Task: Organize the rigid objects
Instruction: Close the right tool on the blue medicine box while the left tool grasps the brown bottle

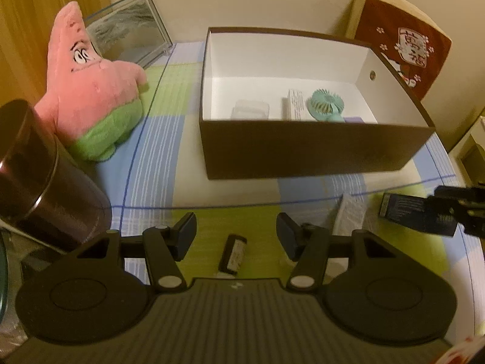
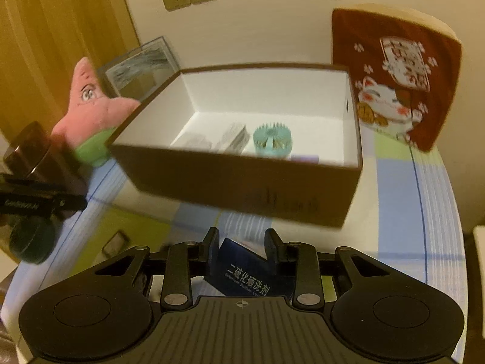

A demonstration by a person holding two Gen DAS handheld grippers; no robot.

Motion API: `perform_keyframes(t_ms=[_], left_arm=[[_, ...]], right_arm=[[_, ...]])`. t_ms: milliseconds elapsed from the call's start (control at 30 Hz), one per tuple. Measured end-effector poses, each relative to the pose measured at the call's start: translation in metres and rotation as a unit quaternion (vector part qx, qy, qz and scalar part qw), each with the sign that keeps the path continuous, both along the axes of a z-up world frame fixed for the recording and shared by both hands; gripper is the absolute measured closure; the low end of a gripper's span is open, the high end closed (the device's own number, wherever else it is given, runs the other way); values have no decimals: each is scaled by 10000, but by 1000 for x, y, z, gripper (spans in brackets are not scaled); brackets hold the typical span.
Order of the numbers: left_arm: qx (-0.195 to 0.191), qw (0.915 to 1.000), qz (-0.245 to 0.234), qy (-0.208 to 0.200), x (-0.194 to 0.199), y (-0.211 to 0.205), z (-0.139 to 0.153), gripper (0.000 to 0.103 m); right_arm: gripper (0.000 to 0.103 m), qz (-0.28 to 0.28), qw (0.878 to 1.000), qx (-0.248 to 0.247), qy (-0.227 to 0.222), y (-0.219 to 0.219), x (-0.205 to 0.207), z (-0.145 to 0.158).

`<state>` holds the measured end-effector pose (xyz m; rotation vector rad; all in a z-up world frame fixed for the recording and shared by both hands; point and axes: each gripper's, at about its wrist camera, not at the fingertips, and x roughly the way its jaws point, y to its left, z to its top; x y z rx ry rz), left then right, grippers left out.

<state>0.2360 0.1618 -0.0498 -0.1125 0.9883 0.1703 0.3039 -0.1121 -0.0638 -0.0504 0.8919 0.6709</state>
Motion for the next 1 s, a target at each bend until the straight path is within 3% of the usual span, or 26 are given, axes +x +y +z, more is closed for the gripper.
perform_keyframes(t_ms=[300,467,667,1000], left_arm=[[-16,9999,-134,48,-23,-2,-13,47],[-4,9998,-165,55,-30,-3,-20,47],[84,9998,-171,106,-35,-2,-29,47],[248,9992,-237,219,-39,0,-48,48]], right_arm=[[67,-458,9978,65,466,-32,-33,-6],[43,-779,9954,-3,563,-37,-40,-13],[31,-1129,9903,-98,808,-25,-43,-31],[28,-1365,9850,-513,926,2,-43,-58]])
